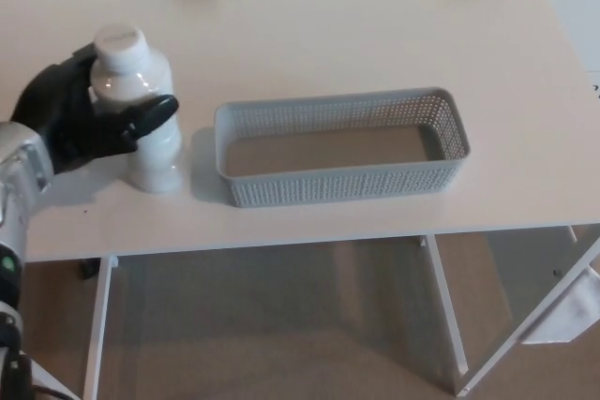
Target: The robot walk up to a desk on which a bottle is kept on the left hand side and a container is kept on the right hand side. The robot uses its left hand to pick up the bottle and places it in the container.
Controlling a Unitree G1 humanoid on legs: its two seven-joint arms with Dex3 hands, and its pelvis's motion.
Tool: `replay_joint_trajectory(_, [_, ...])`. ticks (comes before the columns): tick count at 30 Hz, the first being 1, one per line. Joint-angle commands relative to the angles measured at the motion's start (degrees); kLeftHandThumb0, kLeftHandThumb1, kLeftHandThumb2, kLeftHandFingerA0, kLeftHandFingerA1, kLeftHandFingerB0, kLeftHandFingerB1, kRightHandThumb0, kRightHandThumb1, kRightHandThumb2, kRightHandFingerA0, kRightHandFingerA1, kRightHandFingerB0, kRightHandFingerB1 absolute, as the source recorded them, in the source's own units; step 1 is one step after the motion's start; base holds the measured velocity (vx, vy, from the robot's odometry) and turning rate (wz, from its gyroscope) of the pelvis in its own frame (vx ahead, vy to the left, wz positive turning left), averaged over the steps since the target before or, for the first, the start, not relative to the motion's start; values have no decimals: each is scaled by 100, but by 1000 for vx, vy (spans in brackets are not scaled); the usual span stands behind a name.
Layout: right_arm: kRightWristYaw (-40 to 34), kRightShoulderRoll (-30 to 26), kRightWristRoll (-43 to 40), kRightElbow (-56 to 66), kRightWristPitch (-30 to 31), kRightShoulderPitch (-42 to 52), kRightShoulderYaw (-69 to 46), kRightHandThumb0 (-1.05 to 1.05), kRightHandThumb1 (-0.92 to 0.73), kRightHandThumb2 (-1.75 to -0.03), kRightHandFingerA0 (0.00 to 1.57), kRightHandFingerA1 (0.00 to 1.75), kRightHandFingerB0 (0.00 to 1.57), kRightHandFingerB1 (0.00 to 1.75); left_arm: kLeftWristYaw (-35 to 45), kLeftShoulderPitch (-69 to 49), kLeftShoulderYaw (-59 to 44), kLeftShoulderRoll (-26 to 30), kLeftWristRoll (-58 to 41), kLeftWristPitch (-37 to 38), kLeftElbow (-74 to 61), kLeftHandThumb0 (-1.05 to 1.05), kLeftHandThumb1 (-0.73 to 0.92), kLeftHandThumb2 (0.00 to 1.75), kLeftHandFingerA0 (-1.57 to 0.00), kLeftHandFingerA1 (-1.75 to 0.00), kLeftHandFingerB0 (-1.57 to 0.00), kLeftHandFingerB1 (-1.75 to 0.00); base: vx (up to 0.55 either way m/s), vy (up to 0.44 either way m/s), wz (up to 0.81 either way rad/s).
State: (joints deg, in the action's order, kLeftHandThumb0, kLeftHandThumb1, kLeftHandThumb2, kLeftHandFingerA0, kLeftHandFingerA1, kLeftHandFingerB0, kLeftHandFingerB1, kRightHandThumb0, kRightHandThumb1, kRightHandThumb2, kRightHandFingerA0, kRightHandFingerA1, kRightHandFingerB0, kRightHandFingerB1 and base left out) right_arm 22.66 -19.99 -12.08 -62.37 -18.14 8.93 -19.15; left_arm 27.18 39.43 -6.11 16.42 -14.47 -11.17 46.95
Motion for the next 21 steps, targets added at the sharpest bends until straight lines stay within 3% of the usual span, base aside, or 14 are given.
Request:
replay_joint_trajectory(1, [-118,-123,115,28,-29,-95,51,-44,-27,-50,101,50,86,46,-29,56,126,-85,201,-43,-81,-53,34,74,0,-19,0,-18,0,0,0])
replay_joint_trajectory(3, [-114,-126,104,28,11,-116,51,-49,-22,-54,98,52,83,48,-61,69,143,-127,201,-80,-107,-53,44,53,0,-22,0,-18,0,0,0])
replay_joint_trajectory(4, [-109,-124,99,45,25,-112,53,-49,-22,-54,98,52,83,48,-70,69,152,-143,205,-90,-120,-53,44,53,0,-22,0,-18,0,0,0])
replay_joint_trajectory(5, [-117,-123,106,17,28,-143,60,-49,-23,-55,97,52,82,48,-351,47,201,-210,337,-29,-196,-37,51,55,-44,-39,-11,-26,0,0,0])
replay_joint_trajectory(6, [-126,-125,113,-18,19,-170,65,-49,-23,-55,97,52,82,48,-557,29,232,-248,433,23,-246,-37,51,55,-44,-39,-11,-26,0,0,0])
replay_joint_trajectory(7, [-167,-122,136,-51,15,-199,78,-50,-23,-56,98,53,82,49,-938,-2,288,-317,608,95,-315,-18,75,63,-97,-55,-55,-39,0,0,0])
replay_joint_trajectory(10, [-207,-109,155,-64,-5,-236,96,-50,-24,-56,98,53,82,49,-1446,-43,395,-389,887,222,-390,-14,82,64,-107,-64,-72,-46,0,0,0])
replay_joint_trajectory(11, [-190,-109,142,-9,-14,-218,95,-49,-23,-56,99,53,83,49,-1662,-126,465,-425,1049,432,-394,-13,79,73,-116,-111,-89,-64,0,0,0])
replay_joint_trajectory(12, [-187,-111,139,3,-14,-212,96,-49,-23,-56,99,53,83,49,-1719,-150,481,-437,1086,484,-399,-13,79,73,-116,-111,-89,-64,0,0,0])
replay_joint_trajectory(13, [-189,-109,134,15,-4,-210,95,-48,-23,-56,99,53,83,49,-1770,-189,470,-458,1086,507,-421,-14,77,74,-109,-137,-85,-89,0,0,0])
replay_joint_trajectory(16, [-242,-113,155,44,15,-240,117,-49,-22,-55,99,53,83,49,-1764,-259,421,-468,1020,560,-448,-19,75,80,-100,-145,-79,-107,0,0,0])
replay_joint_trajectory(18, [-244,-124,158,26,13,-273,120,-49,-22,-55,99,53,83,49,-1756,-245,408,-467,1006,568,-437,-19,75,80,-100,-145,-79,-107,0,0,0])
replay_joint_trajectory(19, [-237,-139,173,1,5,-300,135,-50,-24,-57,99,53,82,49,-1754,-254,395,-462,997,587,-453,-19,78,78,-87,-149,-79,-104,0,0,0])
replay_joint_trajectory(21, [-247,-170,229,60,47,-303,193,-45,-29,-50,101,50,85,46,-1763,-314,343,-466,946,565,-639,-18,80,74,-82,-154,-76,-107,0,0,0])
